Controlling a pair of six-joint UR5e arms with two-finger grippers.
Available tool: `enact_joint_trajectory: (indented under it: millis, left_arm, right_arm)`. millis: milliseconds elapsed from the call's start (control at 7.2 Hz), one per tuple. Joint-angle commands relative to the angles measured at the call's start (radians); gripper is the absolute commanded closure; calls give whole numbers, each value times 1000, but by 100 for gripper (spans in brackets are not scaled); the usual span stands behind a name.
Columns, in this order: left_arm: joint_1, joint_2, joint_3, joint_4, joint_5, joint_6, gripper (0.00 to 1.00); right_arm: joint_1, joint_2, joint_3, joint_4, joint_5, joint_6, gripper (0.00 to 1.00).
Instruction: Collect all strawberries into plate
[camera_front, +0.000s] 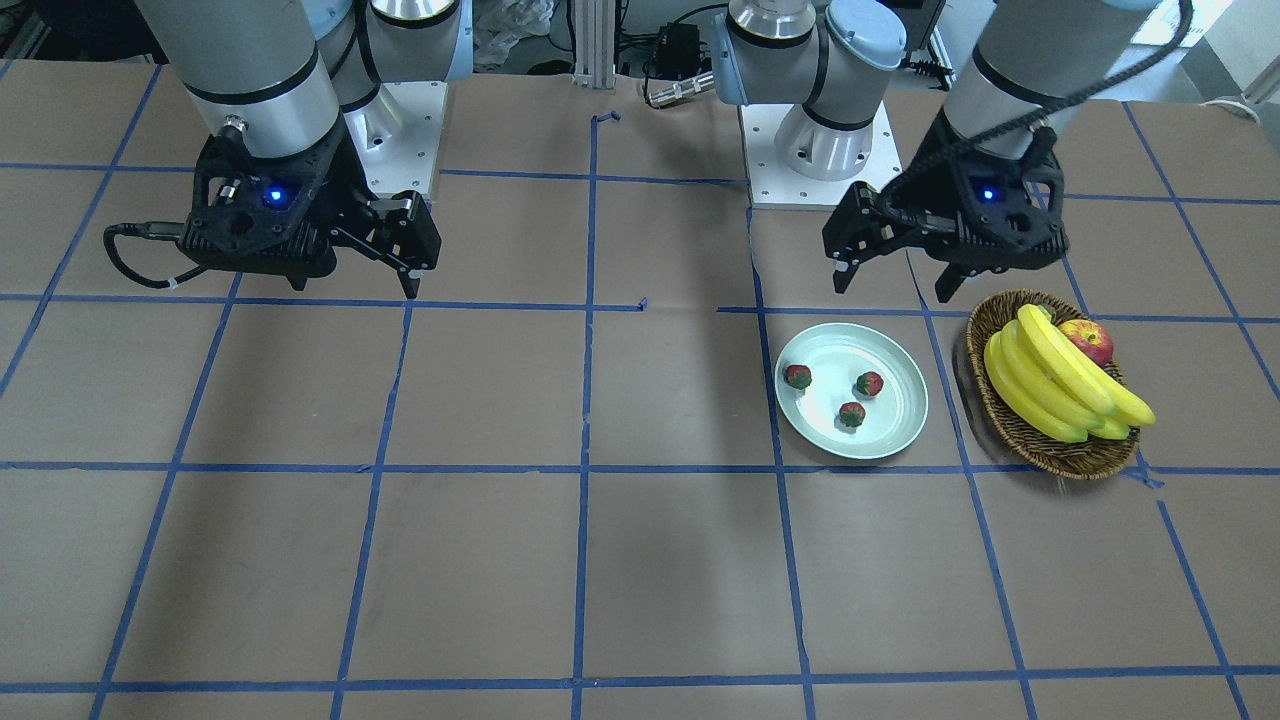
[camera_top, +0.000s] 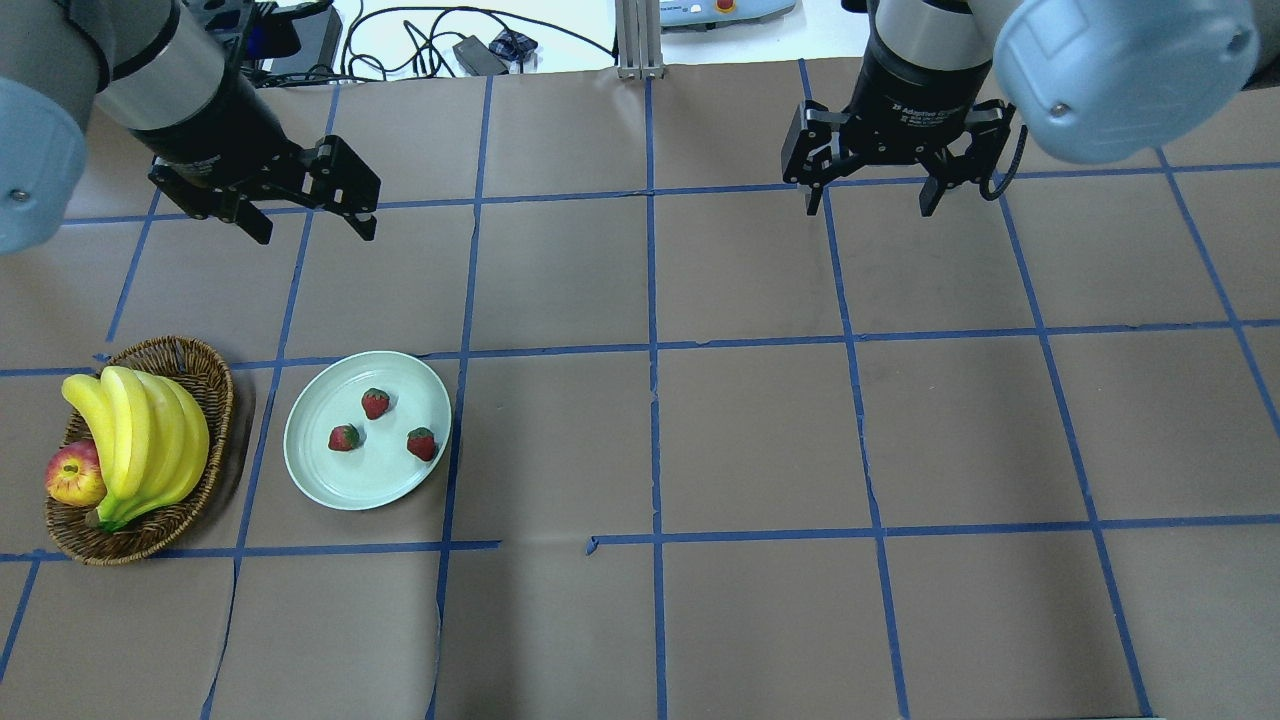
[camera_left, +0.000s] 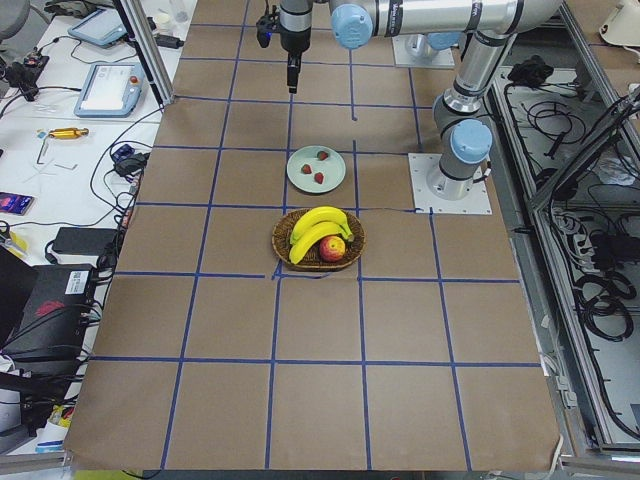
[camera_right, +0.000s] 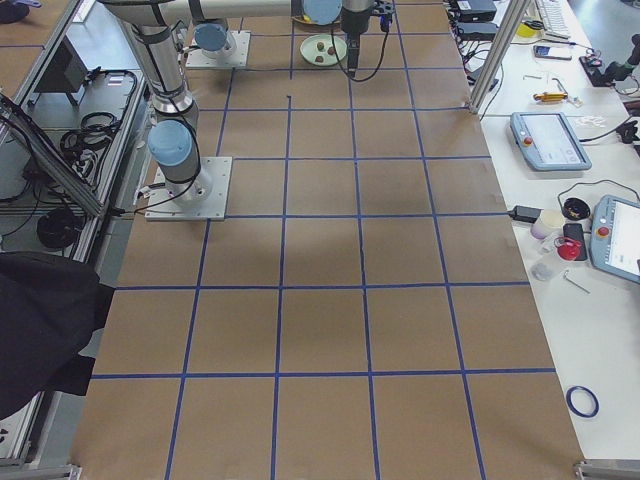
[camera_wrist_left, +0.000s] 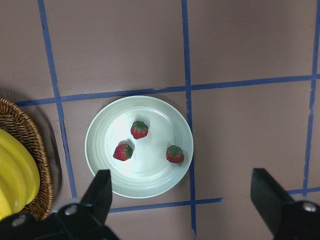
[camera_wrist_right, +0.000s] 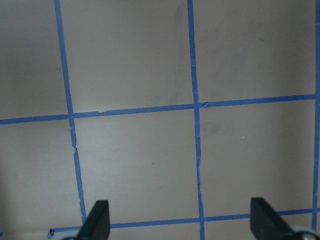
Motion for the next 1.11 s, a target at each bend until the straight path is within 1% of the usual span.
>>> enact_joint_trajectory:
  millis: [0,278,417,556,694,972]
  left_arm:
    - [-55,25,1,7,-7,-40,0]
    - [-56,24,13,4,48,-57,0]
    - [-56,16,39,2,59,-74,0]
    - [-56,15,92,-119,56,-80,0]
    - [-56,24,107,-224,51,-89,0]
    - [-56,29,84,-199,54,-83,0]
  right_arm:
    - [0,1,0,-1,1,0,0]
    - [0,1,0,-3,1,0,0]
    - [0,0,0,-3,1,0,0]
    - [2,0,-2,-3,1,0,0]
    - [2,1,-2,-3,1,0,0]
    - [2,1,-2,-4,2,0,0]
